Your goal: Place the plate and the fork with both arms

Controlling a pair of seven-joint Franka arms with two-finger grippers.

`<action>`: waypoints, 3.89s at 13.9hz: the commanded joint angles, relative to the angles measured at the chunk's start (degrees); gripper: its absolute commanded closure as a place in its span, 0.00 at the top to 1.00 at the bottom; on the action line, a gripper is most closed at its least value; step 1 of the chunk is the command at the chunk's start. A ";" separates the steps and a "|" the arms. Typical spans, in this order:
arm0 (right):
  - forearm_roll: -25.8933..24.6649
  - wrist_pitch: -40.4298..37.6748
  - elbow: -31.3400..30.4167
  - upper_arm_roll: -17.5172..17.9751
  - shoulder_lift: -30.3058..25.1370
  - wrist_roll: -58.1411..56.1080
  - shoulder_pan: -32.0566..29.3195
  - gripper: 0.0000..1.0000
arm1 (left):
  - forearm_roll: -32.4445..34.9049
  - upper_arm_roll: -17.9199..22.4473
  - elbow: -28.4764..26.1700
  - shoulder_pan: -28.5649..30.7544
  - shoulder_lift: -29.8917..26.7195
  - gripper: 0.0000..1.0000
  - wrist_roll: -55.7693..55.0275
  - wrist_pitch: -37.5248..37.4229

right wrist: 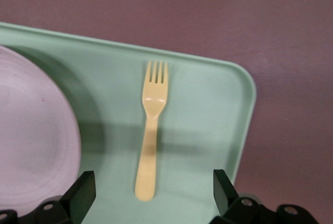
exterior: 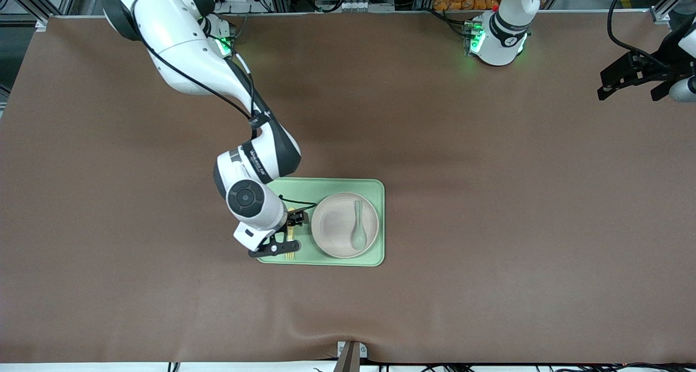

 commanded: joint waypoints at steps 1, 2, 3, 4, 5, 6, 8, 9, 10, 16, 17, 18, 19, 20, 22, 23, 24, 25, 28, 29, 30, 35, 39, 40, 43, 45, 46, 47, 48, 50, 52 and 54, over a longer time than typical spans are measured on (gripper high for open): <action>0.63 -5.23 2.73 1.02 -2.47 -1.26 -3.12 1.00 | 1.03 -0.22 -0.18 -0.16 -0.95 1.00 -0.61 -0.58; 0.63 -7.25 3.79 1.19 -2.91 -1.35 -4.43 1.00 | 1.03 -0.30 -0.18 -0.16 -0.95 1.00 -0.61 -0.58; 0.54 -8.57 4.41 1.28 -4.13 -1.61 -5.32 1.00 | 1.03 -0.22 -0.18 -0.16 -0.95 1.00 -0.61 -0.58; 0.28 -8.67 4.33 0.93 -5.71 -3.35 -5.93 1.00 | 1.03 -0.30 -0.18 -0.16 -0.95 1.00 -0.61 -0.58; 0.02 -8.67 4.41 0.75 -7.20 -5.63 -6.38 1.00 | 1.03 -0.30 -0.18 -0.07 -0.95 1.00 -0.53 -0.58; -0.16 -8.76 4.33 0.67 -8.44 -6.79 -6.90 1.00 | 1.03 -0.22 -0.18 -0.07 -0.95 1.00 -0.53 -0.58; -0.08 -9.02 3.63 0.75 -11.77 -7.15 -10.05 1.00 | 0.94 -0.30 -0.35 0.01 -1.12 1.00 -0.53 -0.67; -0.07 -10.85 3.36 0.75 -12.83 -7.33 -11.29 1.00 | 0.94 -0.30 -0.36 0.01 -1.12 1.00 -0.53 -0.67; -0.34 -13.05 3.36 0.67 -13.54 -7.85 -11.91 1.00 | 0.94 -0.22 -0.36 0.01 -1.12 1.00 -0.44 -0.67; -0.34 -21.06 3.27 0.14 -19.34 -15.94 -18.24 1.00 | 1.03 -0.22 -0.36 0.10 -1.39 1.00 -0.44 -0.76; -0.34 -21.68 3.18 -0.04 -20.57 -16.38 -19.29 1.00 | 1.03 -0.22 -0.36 0.10 -1.38 1.00 -0.44 -0.67; -0.69 -23.60 3.18 -0.04 -21.97 -18.56 -20.52 1.00 | 1.03 -0.22 -0.36 0.10 -1.38 1.00 -0.44 -0.75; -0.86 -25.62 3.18 -0.13 -23.38 -19.88 -21.40 1.00 | 1.03 -0.22 -0.44 0.10 -1.38 1.00 -0.44 -0.76; -0.87 -28.07 3.01 -0.13 -24.87 -19.46 -22.19 1.00 | 1.03 -0.22 -0.44 0.19 -1.38 1.00 -0.52 -0.76; -1.22 -29.94 1.00 -0.30 -28.12 -18.67 -23.42 1.00 | 1.03 -0.13 -0.44 0.19 -1.30 1.00 -0.61 -0.93; -1.22 -30.12 -1.19 -0.30 -30.49 -18.66 -23.87 1.00 | 1.03 -0.13 -0.44 0.19 -1.30 1.00 -0.61 -0.93; -1.30 -29.86 -4.69 -0.39 -33.38 -18.49 -23.96 1.00 | 1.03 -0.13 -0.44 0.28 -1.21 1.00 -0.61 -0.93; -1.30 -29.25 -9.08 -0.48 -36.72 -17.62 -24.13 1.00 | 1.03 -0.13 -0.44 0.28 -1.21 1.00 -0.61 -1.02; -1.83 -24.95 -19.73 -0.57 -44.46 -17.17 -24.84 1.00 | 1.03 -0.13 -0.44 0.28 -1.12 1.00 -0.70 -1.02; -2.88 -23.80 -21.93 -0.48 -45.88 -17.17 -24.84 1.00 | 1.03 -0.13 -0.44 0.28 -1.03 1.00 -0.70 -1.02; -3.76 -23.09 -23.61 -0.48 -47.02 -17.17 -24.84 1.00 | 1.03 -0.13 -0.44 0.28 -0.95 1.00 -0.70 -1.02; -3.94 -20.37 -33.36 -0.39 -54.84 -17.08 -24.75 1.00 | 1.03 0.13 -0.09 0.28 -0.59 1.00 -0.70 -0.84; -4.64 -19.31 -32.68 -0.48 -53.63 -17.87 -25.10 1.00 | 1.03 0.13 -0.09 0.19 -0.59 1.00 -0.88 -0.84; -4.73 -19.66 -31.28 -0.48 -52.76 -17.87 -25.36 1.00 | 1.03 0.05 -0.09 0.19 -0.68 1.00 -1.83 -0.84; -4.82 -19.92 -23.83 -0.48 -48.11 -18.66 -25.71 1.00 | 1.03 -0.13 -0.18 0.28 -0.68 1.00 -2.90 -0.93; -4.91 -20.10 -21.61 -0.48 -46.60 -20.24 -26.15 1.00 | 1.12 0.05 0.00 0.19 -0.59 1.00 -2.81 -0.84; -4.82 -20.10 -21.34 -0.48 -46.59 -20.59 -26.07 1.00 | 1.12 0.13 0.17 0.28 -0.51 1.00 -2.81 -0.76; -4.82 -20.19 -21.34 -0.39 -46.59 -20.60 -25.89 1.00 | 1.12 0.31 0.17 0.37 -0.42 1.00 -2.81 -0.32; -4.91 -20.19 -21.17 -0.39 -46.68 -20.69 -25.81 1.00 | 1.21 0.40 0.17 0.45 -0.42 1.00 -2.81 0.29; -4.82 -20.27 -20.29 -0.39 -46.68 -20.34 -25.54 1.00 | 1.56 0.31 -0.53 1.24 -0.50 1.00 -2.90 3.10; -5.52 -21.15 -20.28 -0.30 -46.68 -20.68 -25.36 1.00 | 1.47 0.22 -0.36 1.33 0.19 1.00 -2.81 4.34; -5.87 -21.42 -20.28 -0.13 -46.68 -20.60 -25.28 1.00 | 1.56 0.22 0.00 1.25 0.46 1.00 -2.28 4.25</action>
